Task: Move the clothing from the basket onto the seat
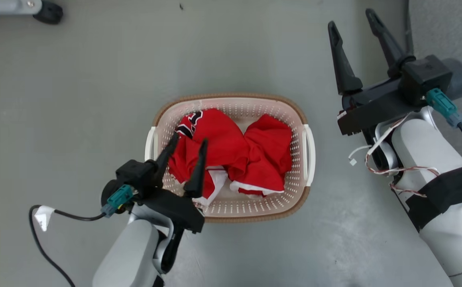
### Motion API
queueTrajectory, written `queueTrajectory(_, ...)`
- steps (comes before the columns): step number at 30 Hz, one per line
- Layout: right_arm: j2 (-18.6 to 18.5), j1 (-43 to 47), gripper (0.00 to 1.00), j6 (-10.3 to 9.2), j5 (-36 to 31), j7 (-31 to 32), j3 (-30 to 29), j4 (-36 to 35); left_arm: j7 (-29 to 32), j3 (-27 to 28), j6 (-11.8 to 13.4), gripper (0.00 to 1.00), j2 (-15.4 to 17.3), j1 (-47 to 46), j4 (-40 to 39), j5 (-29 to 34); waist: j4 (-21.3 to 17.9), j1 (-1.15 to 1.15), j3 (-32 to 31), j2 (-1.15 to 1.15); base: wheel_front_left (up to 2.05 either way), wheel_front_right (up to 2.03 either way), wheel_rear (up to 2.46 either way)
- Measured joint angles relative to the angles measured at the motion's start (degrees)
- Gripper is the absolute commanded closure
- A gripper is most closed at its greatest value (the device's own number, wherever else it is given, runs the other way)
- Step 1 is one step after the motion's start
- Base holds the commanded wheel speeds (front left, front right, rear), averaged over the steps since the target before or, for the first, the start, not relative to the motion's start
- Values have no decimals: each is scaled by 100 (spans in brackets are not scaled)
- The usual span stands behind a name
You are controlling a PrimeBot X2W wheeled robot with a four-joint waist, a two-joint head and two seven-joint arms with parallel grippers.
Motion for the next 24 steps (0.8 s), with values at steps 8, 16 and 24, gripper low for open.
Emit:
queueTrajectory(8,18,-228,0,-45,-223,-1,5,-138,0,-656,0,0,1,-300,136,-519,29,0,504,0,0,0,0)
queueTrajectory(16,67,-483,0,-47,-364,-42,54,-259,-1,-1128,0,0,1,-876,323,-861,-17,0,923,0,0,0,0)
queueTrajectory(24,96,-616,0,-49,-467,-42,52,-353,-1,-1712,0,0,0,-1156,576,-1226,-107,-1,1245,0,0,0,0)
